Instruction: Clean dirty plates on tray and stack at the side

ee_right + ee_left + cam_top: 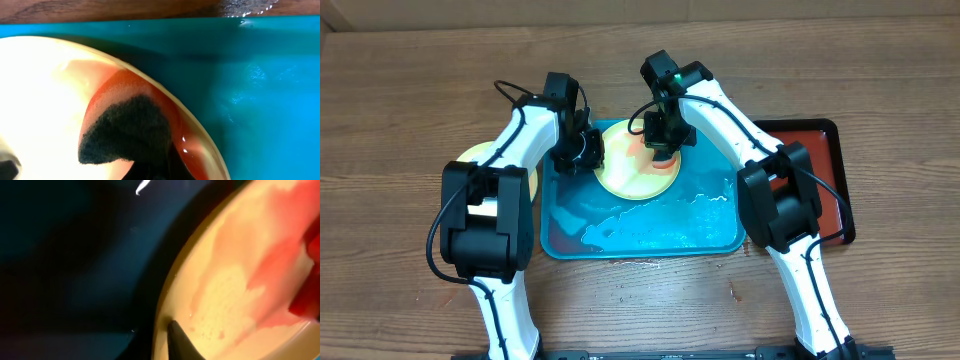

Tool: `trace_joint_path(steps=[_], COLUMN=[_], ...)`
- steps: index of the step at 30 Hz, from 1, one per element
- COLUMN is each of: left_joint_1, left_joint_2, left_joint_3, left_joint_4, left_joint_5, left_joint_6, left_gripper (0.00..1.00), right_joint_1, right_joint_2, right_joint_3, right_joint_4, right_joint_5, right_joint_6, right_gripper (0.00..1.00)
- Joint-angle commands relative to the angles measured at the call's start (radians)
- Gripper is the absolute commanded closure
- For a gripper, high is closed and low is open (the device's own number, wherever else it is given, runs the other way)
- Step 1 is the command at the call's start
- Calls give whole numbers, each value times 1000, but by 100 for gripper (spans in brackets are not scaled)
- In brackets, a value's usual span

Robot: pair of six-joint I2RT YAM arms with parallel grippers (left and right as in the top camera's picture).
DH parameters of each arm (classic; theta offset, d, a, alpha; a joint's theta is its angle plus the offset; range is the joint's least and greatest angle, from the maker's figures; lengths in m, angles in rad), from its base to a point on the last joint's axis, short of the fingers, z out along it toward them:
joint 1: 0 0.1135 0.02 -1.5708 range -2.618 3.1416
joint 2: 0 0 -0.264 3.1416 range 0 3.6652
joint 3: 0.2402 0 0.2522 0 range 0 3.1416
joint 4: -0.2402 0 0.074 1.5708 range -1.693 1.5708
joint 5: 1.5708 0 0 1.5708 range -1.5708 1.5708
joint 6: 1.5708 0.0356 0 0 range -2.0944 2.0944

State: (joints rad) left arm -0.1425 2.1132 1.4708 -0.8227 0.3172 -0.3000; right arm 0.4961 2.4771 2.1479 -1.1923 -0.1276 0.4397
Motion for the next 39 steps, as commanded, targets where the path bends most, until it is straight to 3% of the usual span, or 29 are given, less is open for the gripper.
trace_joint_path(steps=[1,11,27,32,39], left_joint_1=[-11,-11,-11,-11,-11], left_joint_2=[0,0,0,0,0], left_joint_3=[-59,-78,-78,-78,-78], left_joint_4=[42,50,50,49,49], left_joint_5=[-13,6,24,24,24], left_joint_6=[-45,-13,6,7,9], left_gripper=[96,96,96,96,96], right_joint_1=[6,30,104,75,17], right_joint_2=[48,52,52,52,42], right_joint_3=[5,5,5,5,14], right_joint_4=[11,170,178,188,120], right_joint_5=[-44,-269,-277,-224,20], right_joint_6=[10,-51,-96,-60,-8], right_gripper=[96,96,96,96,96])
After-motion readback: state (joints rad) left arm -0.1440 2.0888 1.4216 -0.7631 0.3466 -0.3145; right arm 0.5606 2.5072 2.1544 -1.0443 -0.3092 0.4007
